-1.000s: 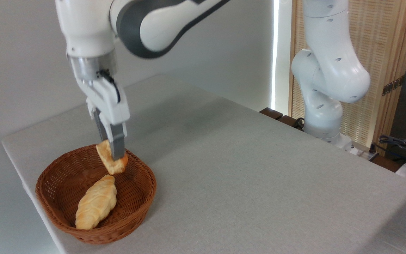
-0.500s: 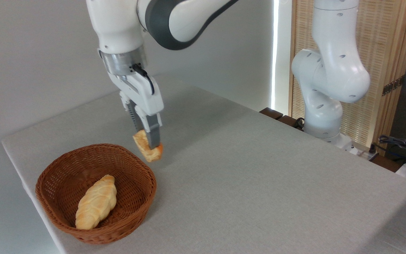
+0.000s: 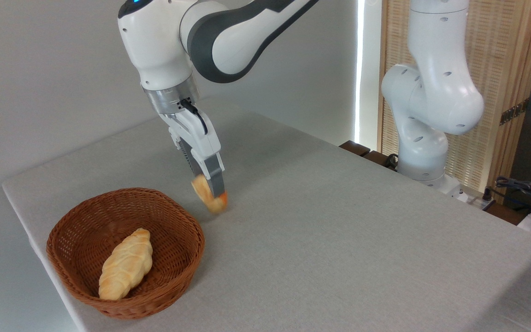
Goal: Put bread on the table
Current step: 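Move the roll beside the basket and lower it onto the table, then open the gripper and raise it away from the roll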
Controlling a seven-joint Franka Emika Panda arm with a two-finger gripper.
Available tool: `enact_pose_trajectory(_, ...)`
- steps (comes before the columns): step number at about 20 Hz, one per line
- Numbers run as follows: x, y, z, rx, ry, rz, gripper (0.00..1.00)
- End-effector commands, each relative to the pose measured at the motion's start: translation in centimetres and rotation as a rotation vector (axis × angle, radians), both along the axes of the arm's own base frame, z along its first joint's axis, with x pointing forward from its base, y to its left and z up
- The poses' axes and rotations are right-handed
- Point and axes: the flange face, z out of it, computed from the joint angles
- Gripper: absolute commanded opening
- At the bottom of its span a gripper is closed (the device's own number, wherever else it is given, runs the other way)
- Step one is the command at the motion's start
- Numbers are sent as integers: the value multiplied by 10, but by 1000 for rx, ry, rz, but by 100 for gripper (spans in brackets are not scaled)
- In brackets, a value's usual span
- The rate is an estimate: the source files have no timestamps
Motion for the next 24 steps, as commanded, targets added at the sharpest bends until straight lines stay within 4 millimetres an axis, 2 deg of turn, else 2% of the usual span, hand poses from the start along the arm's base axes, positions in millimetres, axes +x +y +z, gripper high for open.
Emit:
enact_pose_trajectory(1, 0, -1, -2, 6, 12, 11, 100)
enact_pose_trajectory(6, 0, -2, 3, 5, 3, 8, 100)
enact_pose_trajectory(12, 18, 10, 54, -27, -99, 41, 100)
enact_pose_trajectory(14, 28, 25, 71, -33, -134, 69, 100)
enact_pose_trajectory(17, 40, 58, 82, -40, -169, 128, 100)
enact_pose_trajectory(18, 43, 64, 84, -37, -176, 139, 100)
enact_pose_trajectory(22, 59, 66, 93, -34, -203, 154, 100)
enact_pose_trajectory(24, 62, 84, 96, -31, -209, 181, 100)
